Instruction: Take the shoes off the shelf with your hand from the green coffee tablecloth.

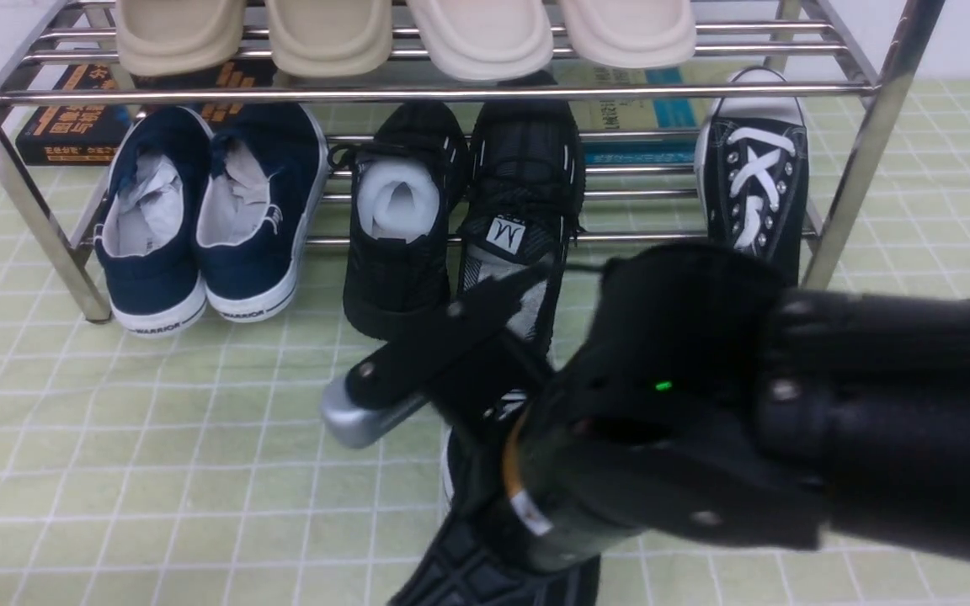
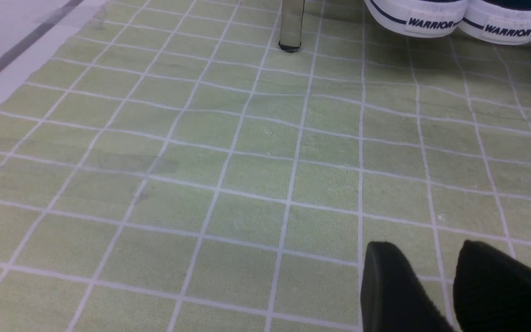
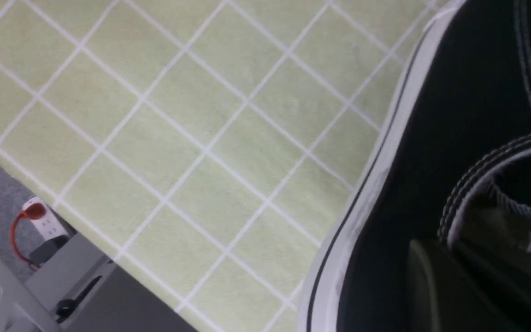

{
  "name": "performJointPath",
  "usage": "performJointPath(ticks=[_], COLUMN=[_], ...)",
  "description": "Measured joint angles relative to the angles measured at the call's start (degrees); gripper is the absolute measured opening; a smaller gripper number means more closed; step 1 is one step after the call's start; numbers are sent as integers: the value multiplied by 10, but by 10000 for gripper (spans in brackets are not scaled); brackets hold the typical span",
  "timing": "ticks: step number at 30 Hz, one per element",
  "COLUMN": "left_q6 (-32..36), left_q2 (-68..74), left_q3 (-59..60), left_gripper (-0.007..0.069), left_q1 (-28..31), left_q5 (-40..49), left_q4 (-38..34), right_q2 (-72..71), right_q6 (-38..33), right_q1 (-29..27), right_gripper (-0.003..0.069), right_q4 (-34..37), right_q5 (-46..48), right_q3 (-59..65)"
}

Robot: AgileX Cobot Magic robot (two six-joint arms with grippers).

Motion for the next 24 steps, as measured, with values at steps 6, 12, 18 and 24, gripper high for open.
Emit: performJointPath(ticks=[6,12,18,24], left_q6=[0,0,0,0], left_q2=[0,0,0,0], left_q3=[0,0,0,0], left_gripper=[242,242,242,242], left_q1=[0,0,0,0], left_q5=[0,0,0,0], left_q4=[0,0,0,0], right_q2=[38,66,64,34], right_q6=[30,69,57,-35], right_q1=[0,-1,-11,-74], right_gripper=[57,208,364,263], right_q4=[30,16,-5,-26], right_q5=[-31,-46,-4,132], right_q3=[0,-1,-30,-95])
